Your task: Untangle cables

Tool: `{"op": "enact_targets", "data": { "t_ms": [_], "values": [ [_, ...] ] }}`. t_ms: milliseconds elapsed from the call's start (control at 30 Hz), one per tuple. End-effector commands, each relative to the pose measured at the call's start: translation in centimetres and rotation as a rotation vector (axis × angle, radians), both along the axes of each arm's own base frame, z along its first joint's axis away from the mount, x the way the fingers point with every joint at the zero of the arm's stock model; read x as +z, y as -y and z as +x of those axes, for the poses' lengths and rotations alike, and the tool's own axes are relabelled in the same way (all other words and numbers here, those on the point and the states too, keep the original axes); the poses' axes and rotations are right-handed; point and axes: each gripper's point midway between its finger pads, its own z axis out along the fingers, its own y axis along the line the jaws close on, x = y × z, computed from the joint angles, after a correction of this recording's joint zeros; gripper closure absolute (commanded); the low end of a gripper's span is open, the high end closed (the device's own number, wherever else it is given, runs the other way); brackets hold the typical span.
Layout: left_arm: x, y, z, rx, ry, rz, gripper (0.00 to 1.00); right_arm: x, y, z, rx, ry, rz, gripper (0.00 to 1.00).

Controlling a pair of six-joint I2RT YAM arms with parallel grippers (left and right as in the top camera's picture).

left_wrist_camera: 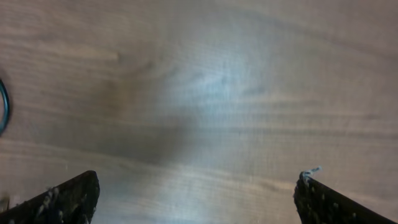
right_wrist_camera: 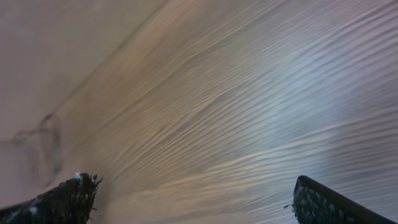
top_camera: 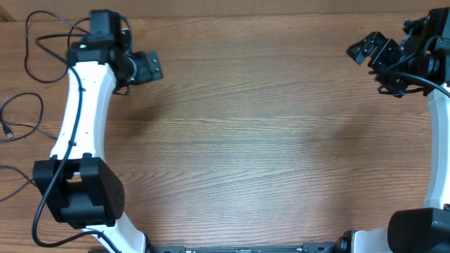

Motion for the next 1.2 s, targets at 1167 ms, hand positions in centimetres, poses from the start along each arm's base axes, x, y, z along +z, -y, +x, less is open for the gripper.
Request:
{"op": "enact_targets", "data": {
  "t_ms": [1167],
  "values": [
    [9.6, 3.0, -13.5, -0.055, 0.223, 0.083, 0.00, 6.1, 0.8, -18.8, -0.208, 0.313, -0.301, 0.00]
  ]
}}
